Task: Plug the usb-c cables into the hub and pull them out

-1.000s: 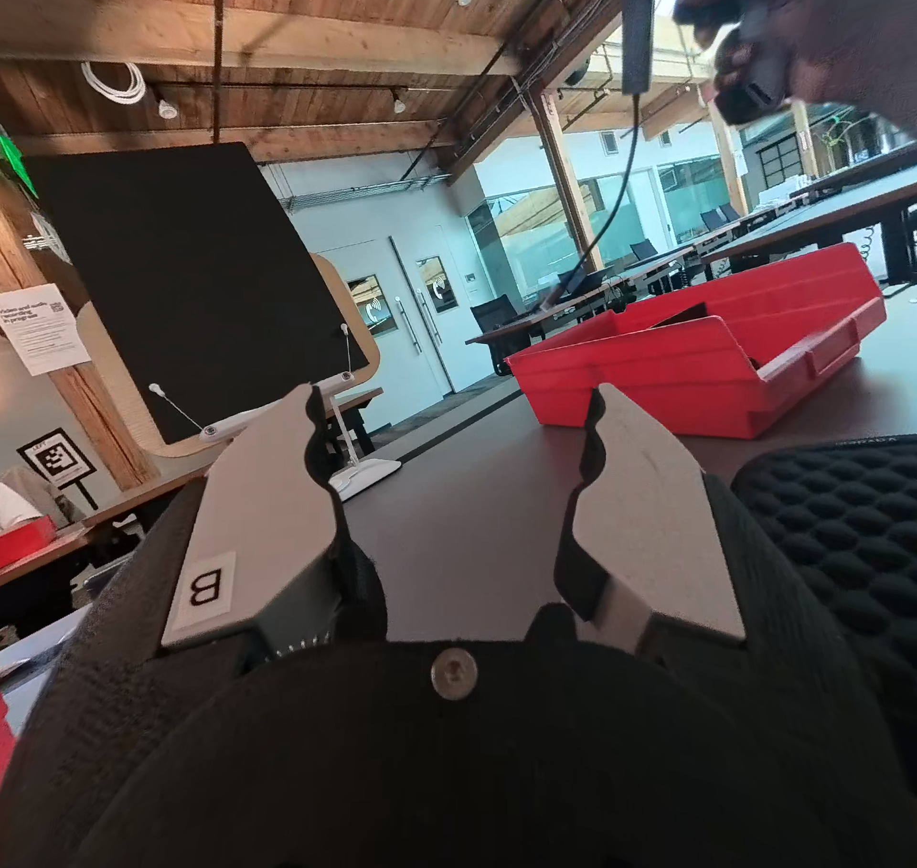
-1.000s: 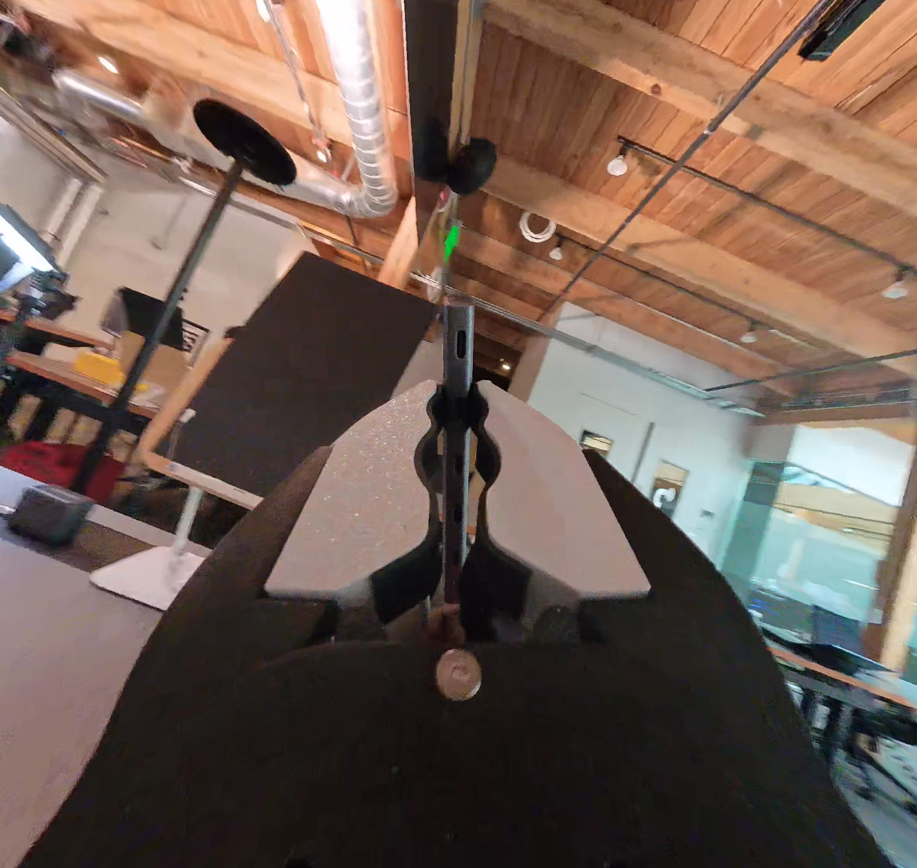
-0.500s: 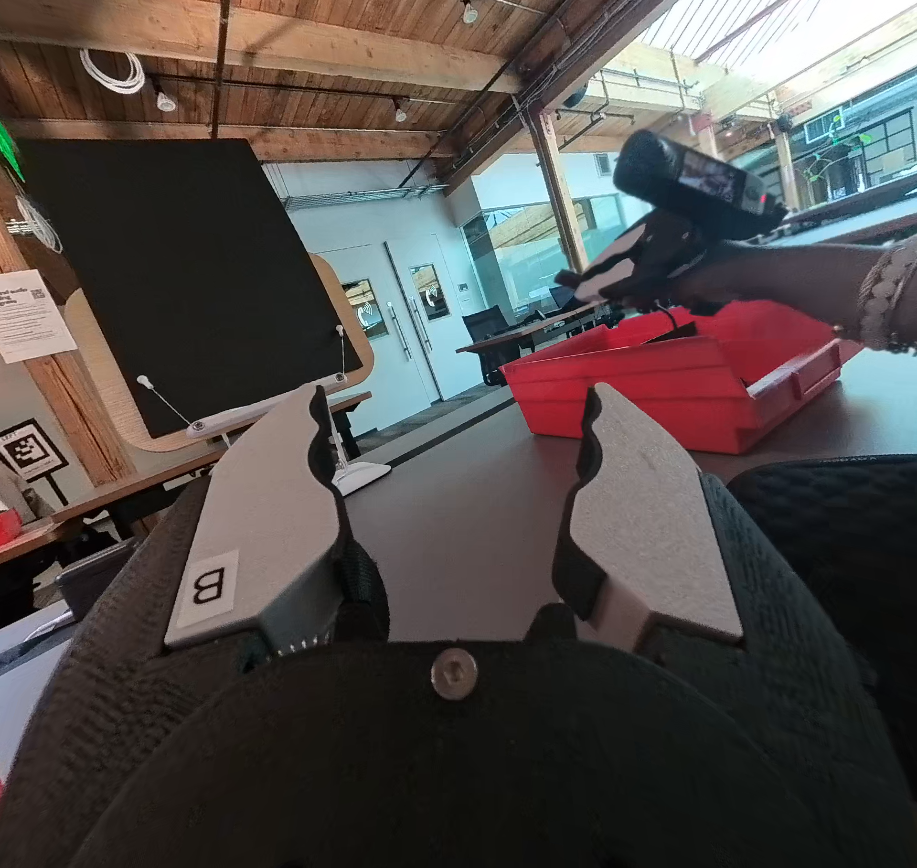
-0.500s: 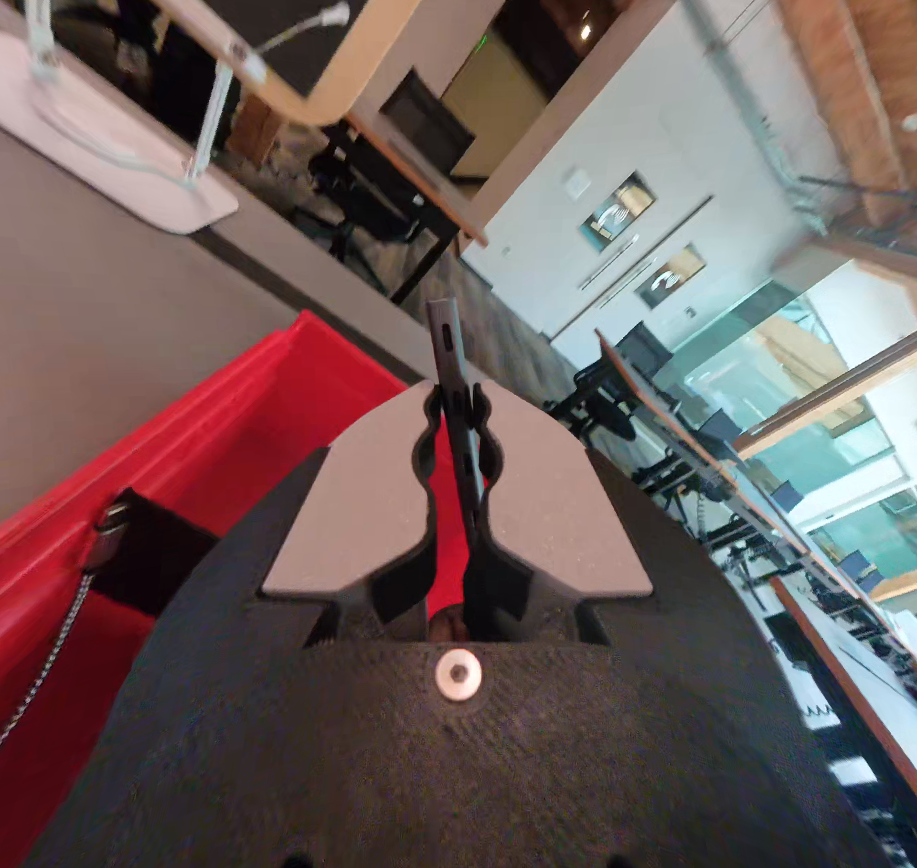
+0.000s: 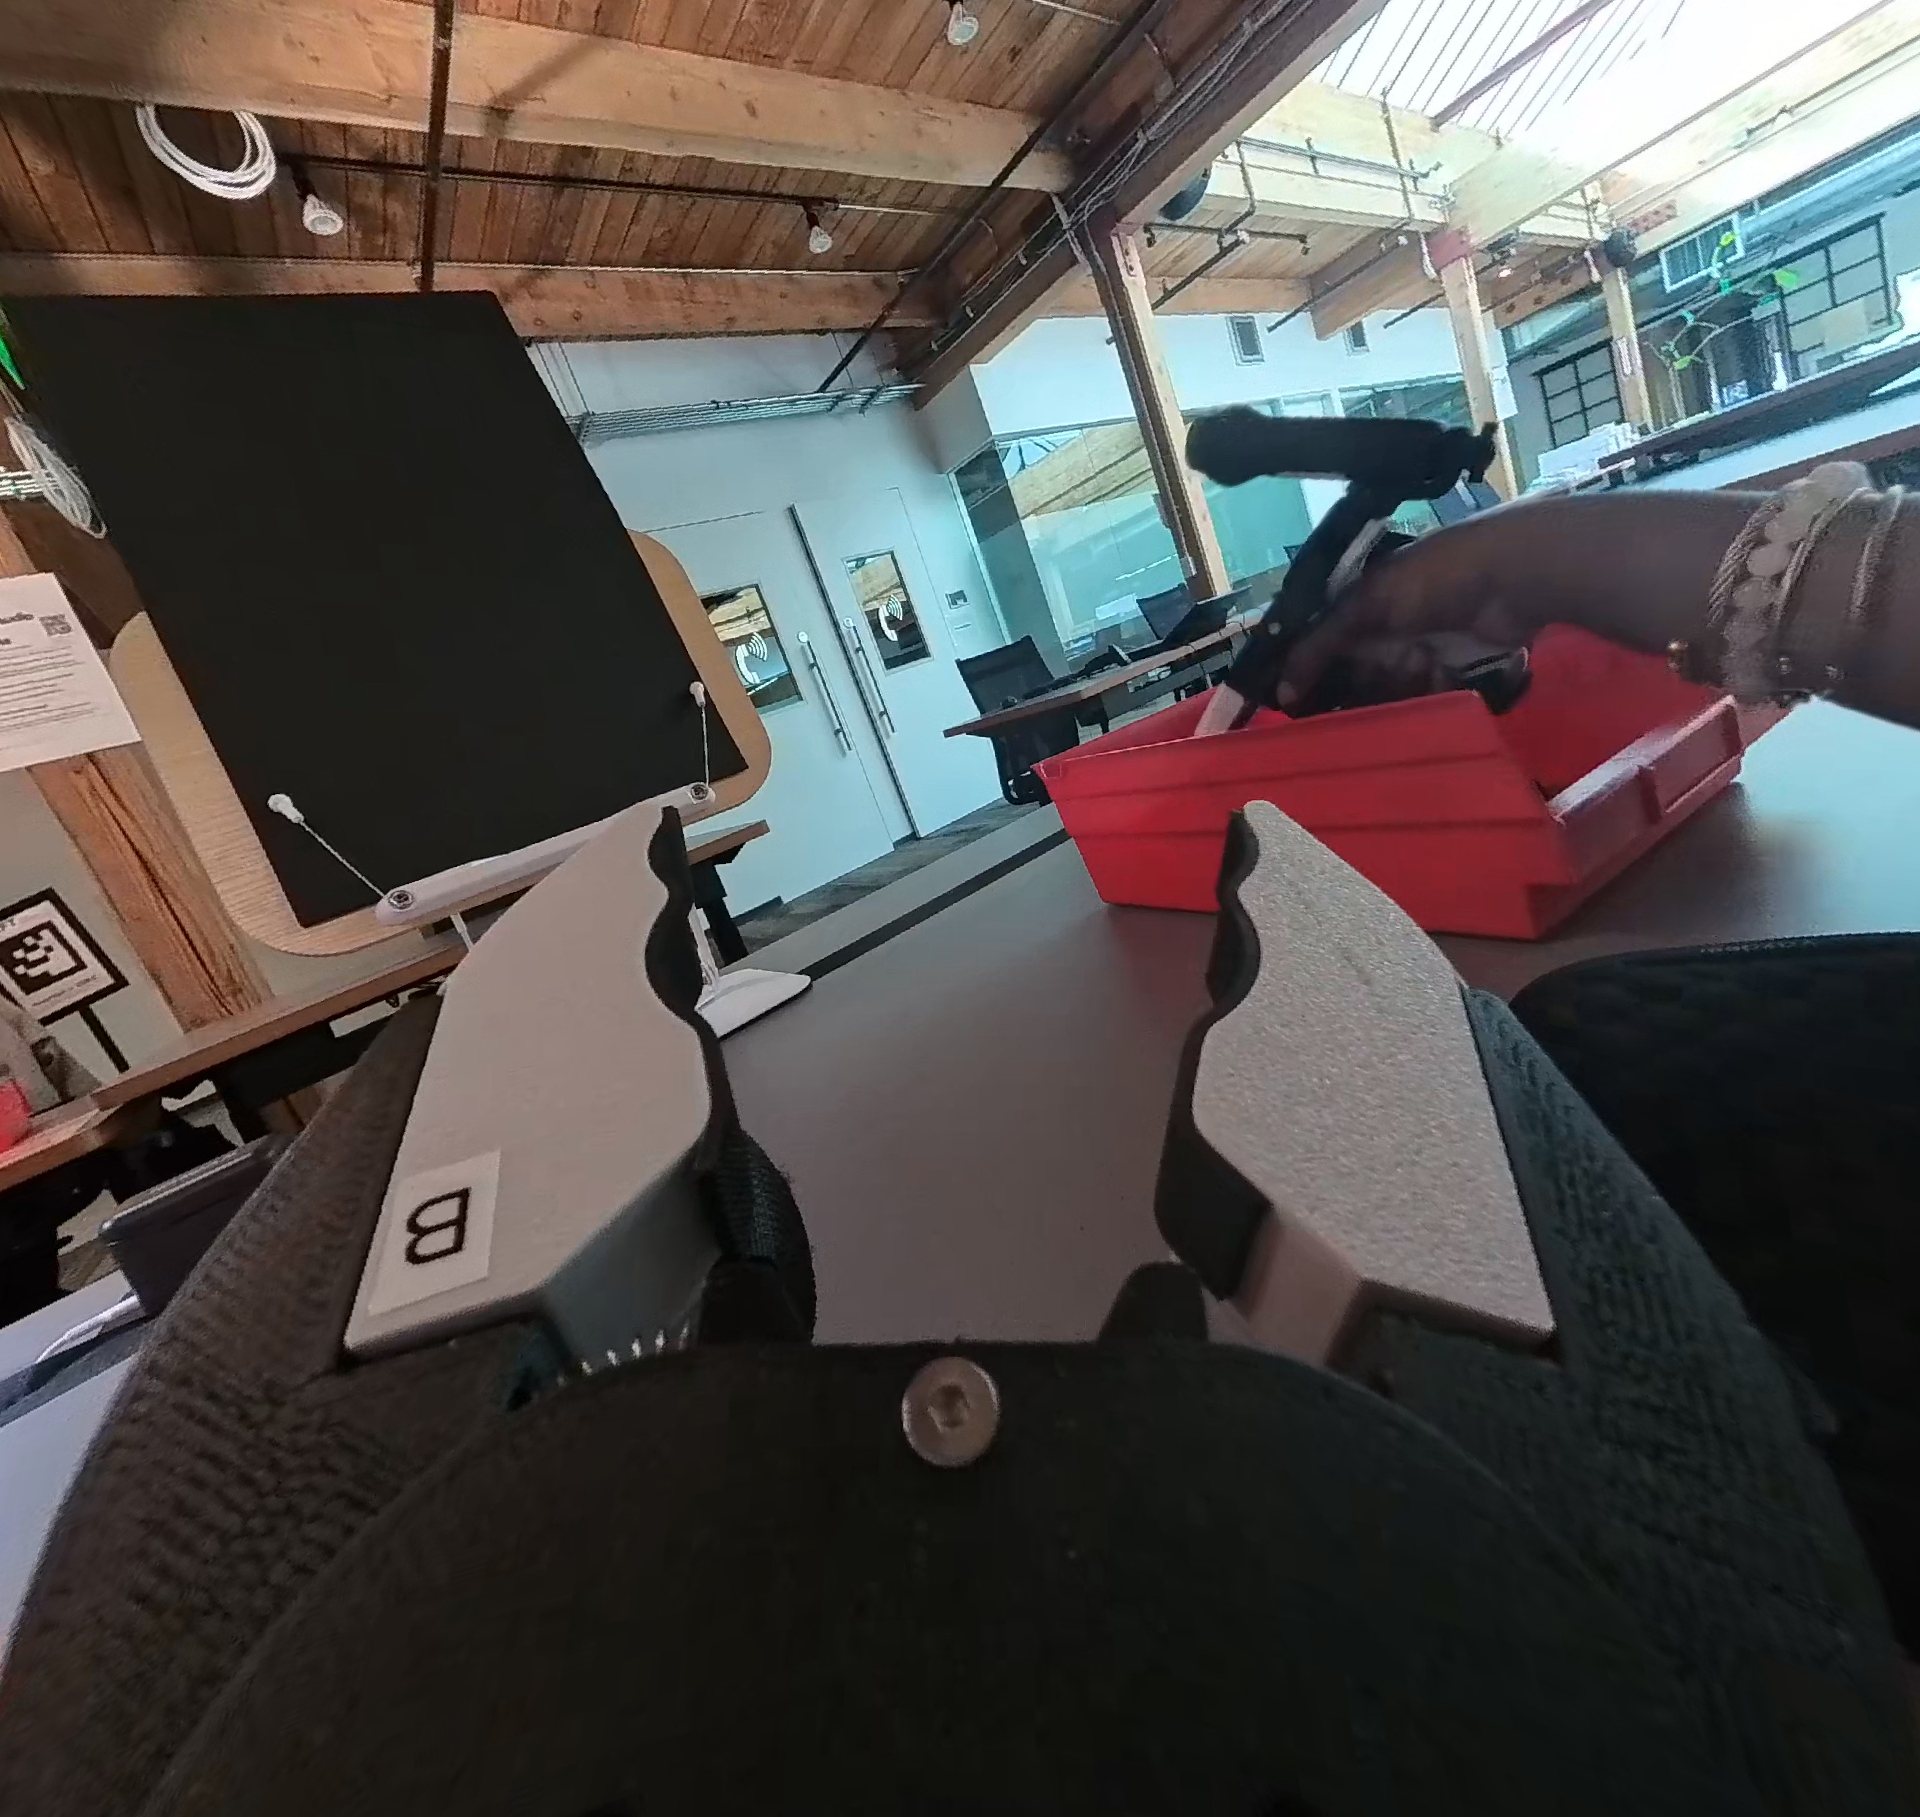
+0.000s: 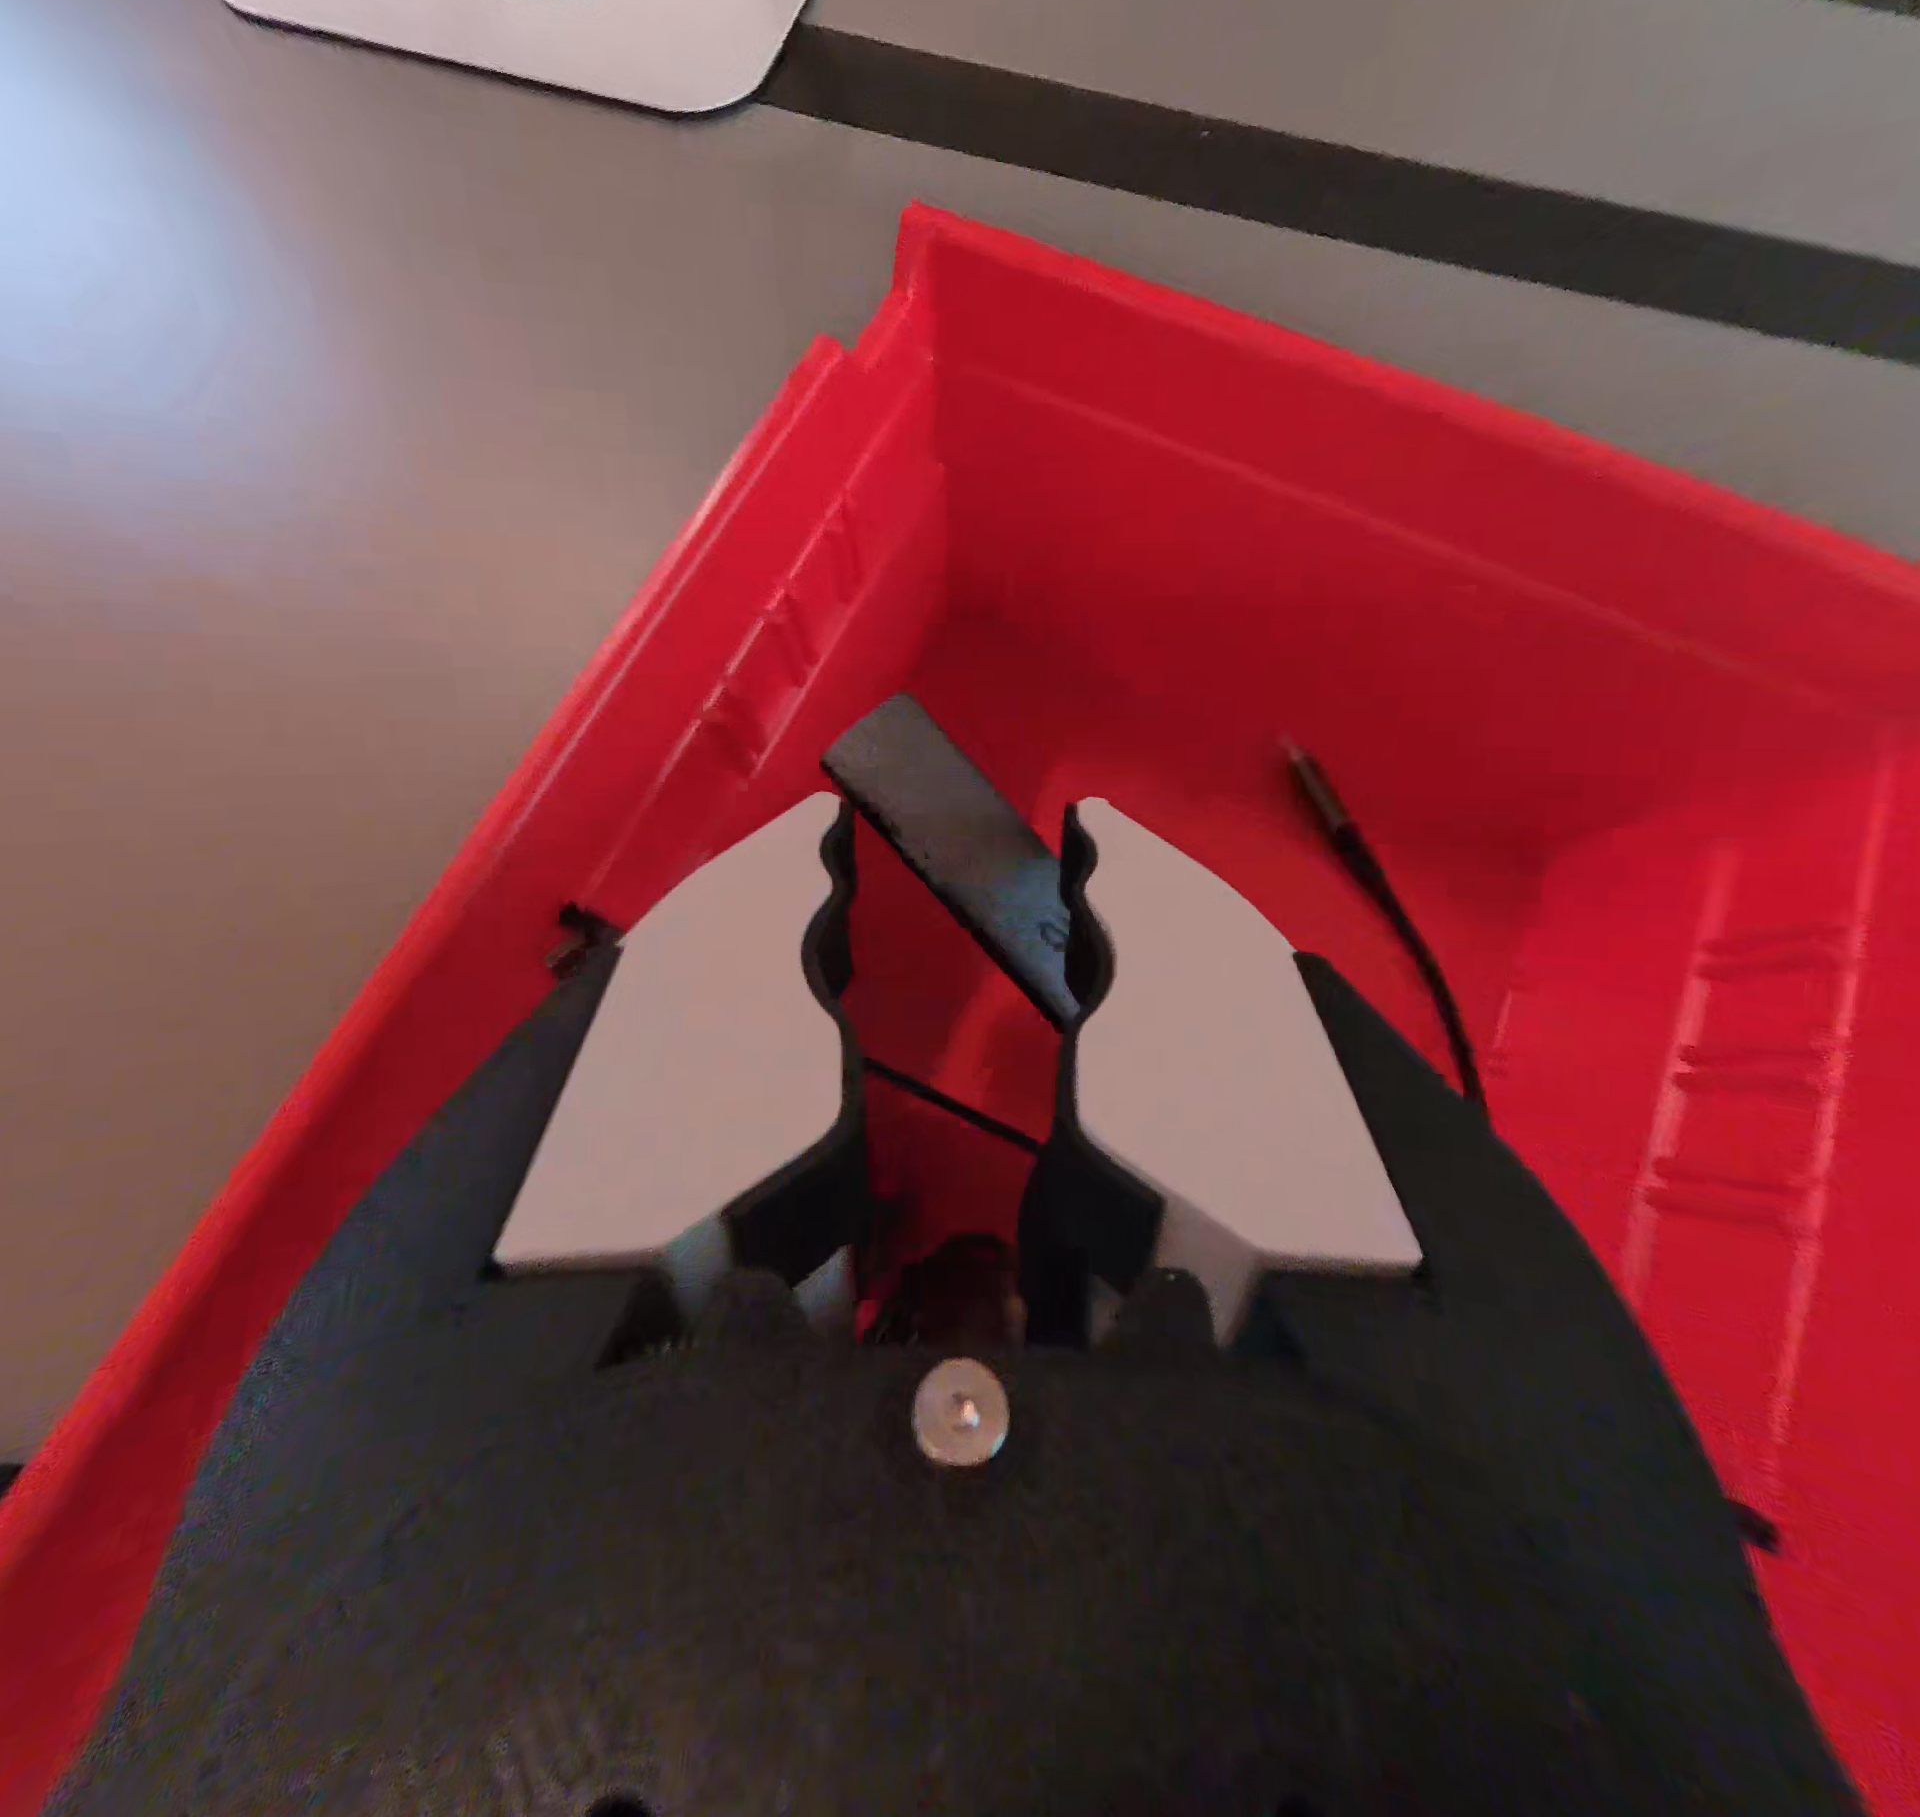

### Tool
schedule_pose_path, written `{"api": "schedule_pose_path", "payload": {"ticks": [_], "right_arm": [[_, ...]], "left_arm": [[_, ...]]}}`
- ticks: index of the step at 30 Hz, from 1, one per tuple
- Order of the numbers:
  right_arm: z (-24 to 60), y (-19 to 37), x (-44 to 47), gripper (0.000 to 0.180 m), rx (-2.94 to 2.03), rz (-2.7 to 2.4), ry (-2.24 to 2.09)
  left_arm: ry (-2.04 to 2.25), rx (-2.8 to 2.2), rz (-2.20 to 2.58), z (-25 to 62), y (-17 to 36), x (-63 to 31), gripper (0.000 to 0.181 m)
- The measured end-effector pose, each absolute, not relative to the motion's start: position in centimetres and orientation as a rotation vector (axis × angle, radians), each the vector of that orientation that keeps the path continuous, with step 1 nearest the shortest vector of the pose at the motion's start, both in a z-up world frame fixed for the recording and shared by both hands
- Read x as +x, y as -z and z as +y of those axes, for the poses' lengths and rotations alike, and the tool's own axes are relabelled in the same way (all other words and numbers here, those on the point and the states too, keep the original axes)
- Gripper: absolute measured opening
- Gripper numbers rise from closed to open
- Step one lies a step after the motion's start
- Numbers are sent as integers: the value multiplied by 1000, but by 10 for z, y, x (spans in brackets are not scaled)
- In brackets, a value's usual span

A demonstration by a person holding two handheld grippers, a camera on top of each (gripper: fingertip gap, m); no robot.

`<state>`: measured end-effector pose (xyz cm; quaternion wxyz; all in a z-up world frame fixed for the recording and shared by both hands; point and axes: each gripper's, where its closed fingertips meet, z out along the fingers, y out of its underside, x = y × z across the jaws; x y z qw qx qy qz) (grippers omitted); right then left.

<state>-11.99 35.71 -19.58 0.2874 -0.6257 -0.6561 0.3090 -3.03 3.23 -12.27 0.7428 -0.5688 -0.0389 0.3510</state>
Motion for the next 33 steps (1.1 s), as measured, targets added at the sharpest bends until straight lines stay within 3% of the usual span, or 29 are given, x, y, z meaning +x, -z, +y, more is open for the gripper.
{"api": "schedule_pose_path", "payload": {"ticks": [5, 10, 14, 16, 23, 27, 33], "right_arm": [[343, 163, -120, 56, -1643, -1655, -1072], [299, 81, -99, 69, -1314, -1372, -1399], [224, 43, -58, 122, -1064, -1220, -1614], [185, 50, -41, 134, -1004, -1238, -1640], [99, 141, -37, 145, -1079, -1220, -1652], [120, 120, -26, 121, -1012, -964, -1757], [117, 116, -21, 124, -963, -960, -1772]], "left_arm": [[-765, -1245, -85, 32, 123, -30, 97], [-764, -1250, -80, 33, 123, -30, 97], [-764, -1250, -74, 33, 123, -29, 95], [-764, -1245, -75, 33, 123, -29, 93], [-759, -1245, -76, 33, 123, -28, 92], [-757, -1242, -86, 32, 123, -30, 91], [-768, -1244, -86, 32, 123, -30, 91]]}}
